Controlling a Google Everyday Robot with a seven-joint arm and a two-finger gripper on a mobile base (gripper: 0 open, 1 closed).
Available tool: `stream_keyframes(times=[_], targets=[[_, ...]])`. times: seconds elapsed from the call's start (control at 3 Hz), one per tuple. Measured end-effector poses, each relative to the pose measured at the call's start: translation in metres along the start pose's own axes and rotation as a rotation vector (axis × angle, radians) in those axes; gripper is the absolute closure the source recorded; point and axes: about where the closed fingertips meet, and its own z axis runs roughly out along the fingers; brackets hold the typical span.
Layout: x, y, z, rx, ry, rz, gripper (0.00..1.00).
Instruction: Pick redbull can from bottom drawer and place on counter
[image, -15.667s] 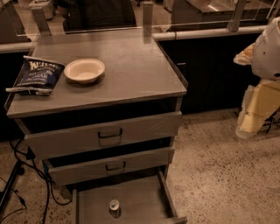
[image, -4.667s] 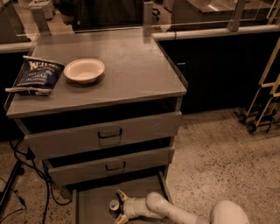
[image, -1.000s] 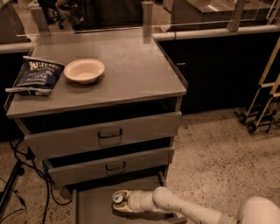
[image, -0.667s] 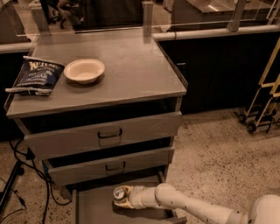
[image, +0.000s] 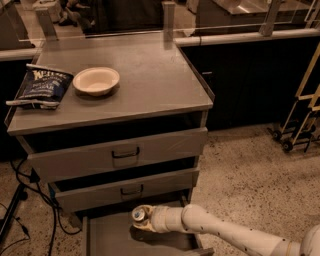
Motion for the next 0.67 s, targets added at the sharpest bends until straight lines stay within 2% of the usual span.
stream_keyframes(times=[0.67], targets=[[-0.016,-0.024,-0.021,0.028,0.004,0.046,1.0]])
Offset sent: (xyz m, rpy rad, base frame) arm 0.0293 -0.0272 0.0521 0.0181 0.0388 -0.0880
